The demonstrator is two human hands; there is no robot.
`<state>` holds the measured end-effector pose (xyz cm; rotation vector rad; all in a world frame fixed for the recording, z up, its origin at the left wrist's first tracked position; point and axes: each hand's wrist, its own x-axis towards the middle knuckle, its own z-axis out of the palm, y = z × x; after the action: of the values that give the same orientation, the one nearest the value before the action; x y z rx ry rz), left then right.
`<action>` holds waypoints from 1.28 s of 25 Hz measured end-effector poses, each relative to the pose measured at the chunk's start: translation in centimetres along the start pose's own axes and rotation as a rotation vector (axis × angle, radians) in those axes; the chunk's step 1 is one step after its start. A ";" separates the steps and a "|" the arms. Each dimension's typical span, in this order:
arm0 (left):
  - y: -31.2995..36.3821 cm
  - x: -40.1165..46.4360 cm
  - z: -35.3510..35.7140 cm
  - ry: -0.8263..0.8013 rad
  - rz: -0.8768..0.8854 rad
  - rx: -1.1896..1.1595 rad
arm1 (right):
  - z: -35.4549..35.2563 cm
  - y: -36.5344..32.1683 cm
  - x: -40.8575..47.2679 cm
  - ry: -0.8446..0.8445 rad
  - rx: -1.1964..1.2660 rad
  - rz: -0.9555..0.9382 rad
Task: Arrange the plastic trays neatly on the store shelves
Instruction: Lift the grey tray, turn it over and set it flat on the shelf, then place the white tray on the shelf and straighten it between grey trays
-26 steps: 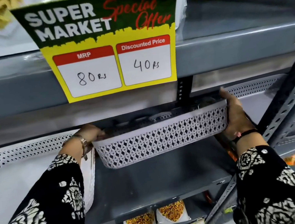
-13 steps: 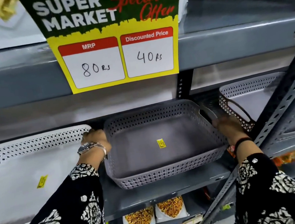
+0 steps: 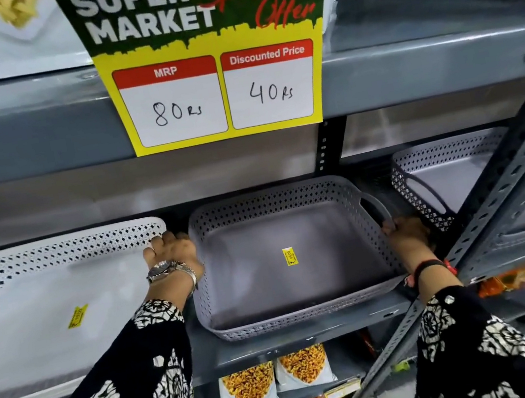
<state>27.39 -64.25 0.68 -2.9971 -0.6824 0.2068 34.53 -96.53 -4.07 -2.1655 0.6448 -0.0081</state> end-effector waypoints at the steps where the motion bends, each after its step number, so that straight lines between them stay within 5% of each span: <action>1: -0.1 0.0 0.0 -0.004 0.008 0.010 | -0.1 -0.2 -0.3 -0.007 -0.019 -0.002; 5: -0.5 -0.2 -0.3 0.033 0.041 -0.050 | -0.7 -1.1 -2.1 0.049 -0.182 -0.068; 8: -2.1 -0.5 -1.1 0.188 0.021 -0.233 | 0.7 -4.0 -5.3 0.128 -0.186 -0.378; 13: -10.2 -0.8 -0.6 0.375 -0.092 -0.391 | 8.3 -10.2 -14.3 -0.178 -0.012 -0.694; 18: -24.5 -0.6 1.1 0.378 -0.226 -0.338 | 16.2 -12.7 -22.0 -0.383 0.049 -0.605; 23: -36.3 0.6 3.5 0.216 -0.348 -0.325 | 19.7 -13.7 -24.7 -0.330 -0.026 -0.498; 26: -38.6 1.9 5.1 0.099 -0.336 -0.404 | 20.2 -13.4 -24.6 -0.277 -0.142 -0.463; 32: -37.3 3.2 6.9 0.221 -0.233 -0.529 | 21.2 -12.9 -24.7 -0.172 -0.253 -0.570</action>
<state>13.31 -29.06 -3.21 -3.2942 -1.2106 -0.3708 23.70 -63.28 -2.67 -2.4925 -0.0889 -0.0459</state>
